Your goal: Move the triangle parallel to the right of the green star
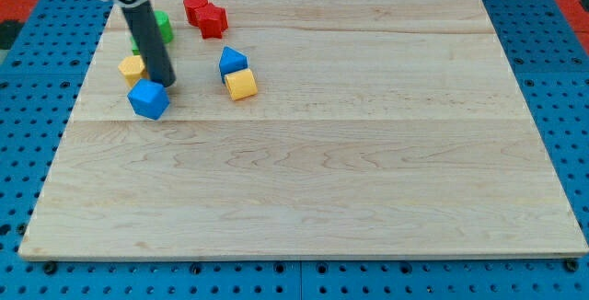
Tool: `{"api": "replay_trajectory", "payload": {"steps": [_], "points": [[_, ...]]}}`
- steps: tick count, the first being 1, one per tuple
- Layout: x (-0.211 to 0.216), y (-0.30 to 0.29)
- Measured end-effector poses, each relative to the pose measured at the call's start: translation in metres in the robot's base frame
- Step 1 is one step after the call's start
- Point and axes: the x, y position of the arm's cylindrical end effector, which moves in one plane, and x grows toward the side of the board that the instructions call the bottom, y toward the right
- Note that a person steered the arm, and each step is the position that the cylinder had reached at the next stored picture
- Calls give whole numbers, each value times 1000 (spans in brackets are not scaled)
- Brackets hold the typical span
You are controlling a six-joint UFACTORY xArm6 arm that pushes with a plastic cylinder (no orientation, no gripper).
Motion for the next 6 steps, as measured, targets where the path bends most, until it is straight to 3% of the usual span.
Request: {"api": "replay_trajectory", "payload": {"steps": [2, 6], "points": [[-11, 66], [-27, 121]]}}
